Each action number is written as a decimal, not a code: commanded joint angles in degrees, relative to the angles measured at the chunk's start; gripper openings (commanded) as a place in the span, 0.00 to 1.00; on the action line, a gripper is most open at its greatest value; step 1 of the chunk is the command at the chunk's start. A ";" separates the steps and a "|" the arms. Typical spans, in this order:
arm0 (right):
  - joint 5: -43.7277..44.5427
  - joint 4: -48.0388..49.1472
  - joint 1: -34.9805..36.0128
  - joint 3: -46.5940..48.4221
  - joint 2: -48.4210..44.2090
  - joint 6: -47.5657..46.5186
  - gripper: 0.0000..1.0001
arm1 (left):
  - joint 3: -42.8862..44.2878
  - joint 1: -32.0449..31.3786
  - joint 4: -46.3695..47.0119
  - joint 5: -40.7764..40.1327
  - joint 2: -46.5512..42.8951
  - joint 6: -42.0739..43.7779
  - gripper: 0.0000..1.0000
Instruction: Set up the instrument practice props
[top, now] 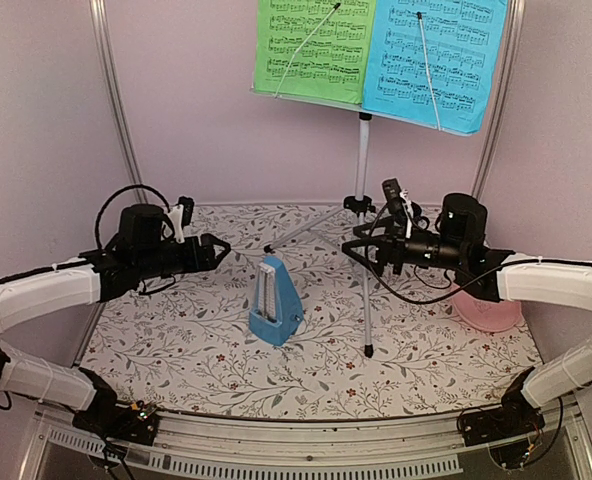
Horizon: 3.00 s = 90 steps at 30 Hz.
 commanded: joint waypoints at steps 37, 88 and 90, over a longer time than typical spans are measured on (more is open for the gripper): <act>17.65 -14.66 12.43 21.15 34.55 -4.03 0.27 | -7.24 -8.76 15.08 14.07 22.66 2.42 0.16; 19.34 -19.54 13.83 22.47 20.06 3.97 0.99 | 0.80 -5.63 29.30 14.21 33.01 8.30 0.28; 19.07 -19.69 13.96 22.47 20.21 3.83 0.99 | -0.01 -6.63 29.83 14.18 32.56 8.10 0.28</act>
